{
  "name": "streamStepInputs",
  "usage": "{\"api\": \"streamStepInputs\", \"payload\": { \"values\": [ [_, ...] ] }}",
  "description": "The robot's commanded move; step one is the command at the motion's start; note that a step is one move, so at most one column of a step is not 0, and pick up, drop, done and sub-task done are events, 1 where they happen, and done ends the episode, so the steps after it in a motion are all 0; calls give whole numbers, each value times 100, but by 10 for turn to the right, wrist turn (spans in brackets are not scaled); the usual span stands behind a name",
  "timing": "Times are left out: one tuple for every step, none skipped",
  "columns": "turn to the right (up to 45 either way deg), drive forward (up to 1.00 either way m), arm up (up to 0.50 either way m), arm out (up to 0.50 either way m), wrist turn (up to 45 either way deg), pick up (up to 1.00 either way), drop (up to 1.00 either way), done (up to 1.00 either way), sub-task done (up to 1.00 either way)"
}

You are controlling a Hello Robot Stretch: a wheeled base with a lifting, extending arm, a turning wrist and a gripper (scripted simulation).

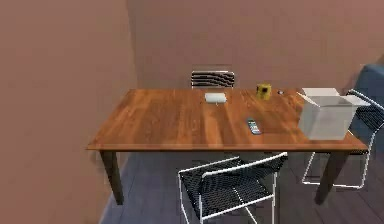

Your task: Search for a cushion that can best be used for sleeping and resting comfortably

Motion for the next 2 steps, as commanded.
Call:
{"api": "streamStepInputs", "payload": {
  "values": [
    [450,0,0,0,0,0,0,0,0],
    [450,0,0,0,0,0,0,0,0]
  ]
}}
